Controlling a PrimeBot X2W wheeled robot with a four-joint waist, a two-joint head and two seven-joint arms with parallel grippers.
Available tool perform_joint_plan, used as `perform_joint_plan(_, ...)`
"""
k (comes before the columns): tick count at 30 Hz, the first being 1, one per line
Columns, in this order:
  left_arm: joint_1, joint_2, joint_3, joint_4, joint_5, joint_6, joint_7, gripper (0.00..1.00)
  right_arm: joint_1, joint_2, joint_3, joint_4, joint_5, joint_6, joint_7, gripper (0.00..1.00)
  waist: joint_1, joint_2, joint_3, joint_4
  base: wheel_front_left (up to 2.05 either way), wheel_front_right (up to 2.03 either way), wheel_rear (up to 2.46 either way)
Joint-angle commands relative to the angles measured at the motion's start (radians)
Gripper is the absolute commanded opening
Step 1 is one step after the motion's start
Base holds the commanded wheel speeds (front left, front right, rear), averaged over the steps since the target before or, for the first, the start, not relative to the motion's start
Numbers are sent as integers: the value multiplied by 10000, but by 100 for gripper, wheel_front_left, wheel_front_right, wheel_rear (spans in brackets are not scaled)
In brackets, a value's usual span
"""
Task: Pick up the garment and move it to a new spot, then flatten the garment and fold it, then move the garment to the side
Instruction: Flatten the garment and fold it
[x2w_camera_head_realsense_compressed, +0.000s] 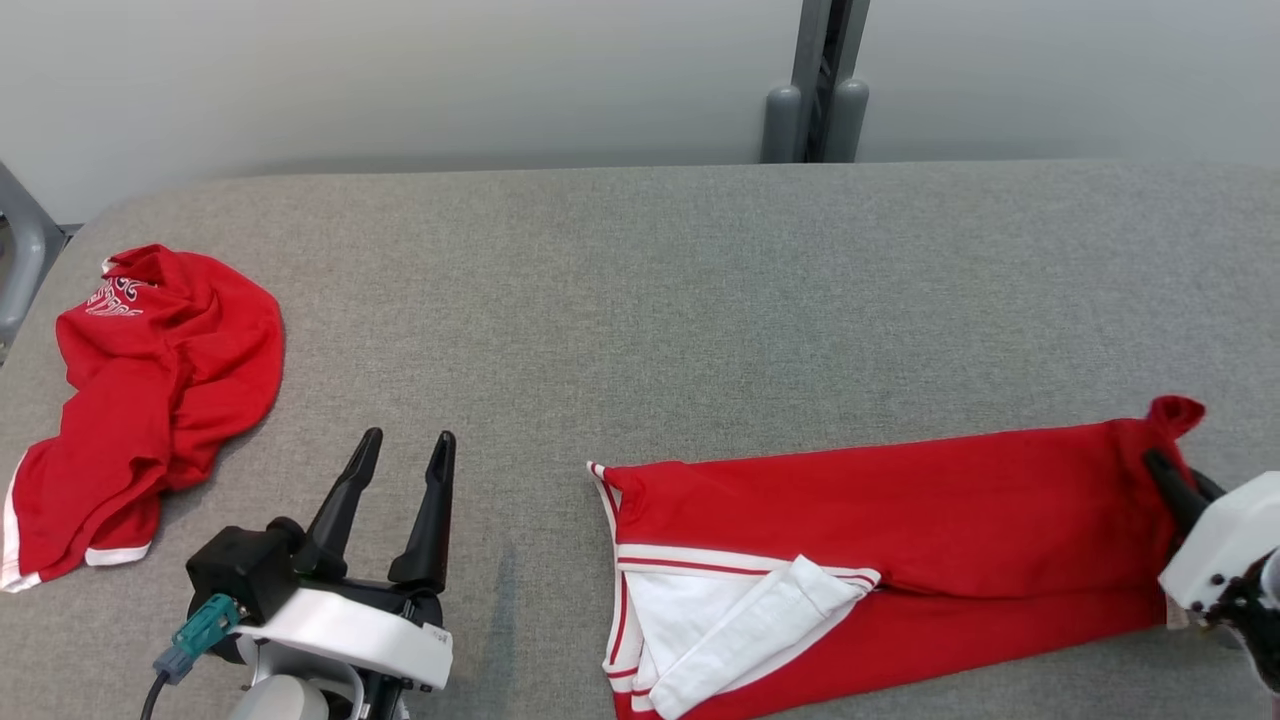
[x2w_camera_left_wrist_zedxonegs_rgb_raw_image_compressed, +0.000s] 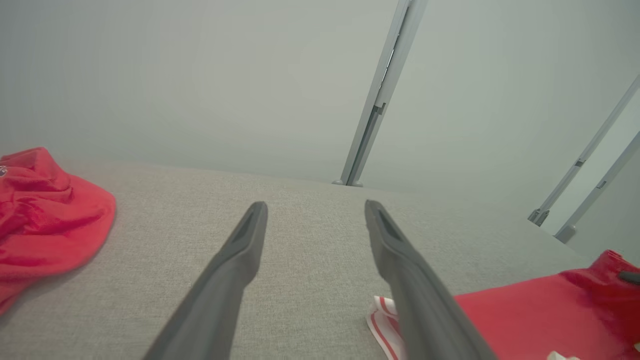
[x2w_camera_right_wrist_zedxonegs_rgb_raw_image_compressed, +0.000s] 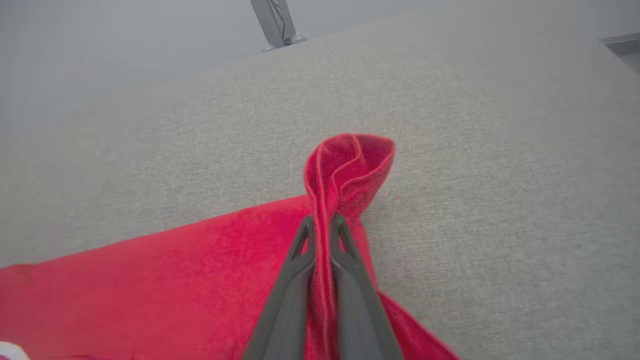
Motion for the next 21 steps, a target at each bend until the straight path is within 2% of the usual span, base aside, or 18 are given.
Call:
perform_joint_plan(1,46,9,27,33,92,9,-29,100,88,115,16,-247,113,-3,172,0,0,-1,-108,-69,0,0,0)
perform_joint_plan(5,131,-76,-14,129,91,-27,-29,100,612,876,-179,-1886,852,-3,1406,0,0,-1,-302,-90,0,0,0)
perform_joint_plan(7,201,-86,9,178,57,-56,-29,100,975,1654,-332,-2998,1208,-3,2278,0,0,-1,-400,-62,0,0,0)
perform_joint_plan(10,245,-90,55,258,12,-76,-29,100,1359,2494,-451,-3948,1470,-3,3175,0,0,-1,-490,5,0,0,0)
perform_joint_plan(13,317,-86,107,315,-39,-117,-29,100,1749,3065,-622,-4646,1806,-3,3922,0,0,-1,-571,102,0,0,0)
perform_joint_plan(17,358,-104,188,339,-53,-133,-29,100,2047,3322,-381,-5028,2489,-3,4353,0,0,-1,-575,251,0,0,0)
perform_joint_plan(21,335,-175,186,401,-4,-185,-29,100,2142,3307,583,-4879,3597,-3,3821,0,0,-1,-573,430,0,0,0)
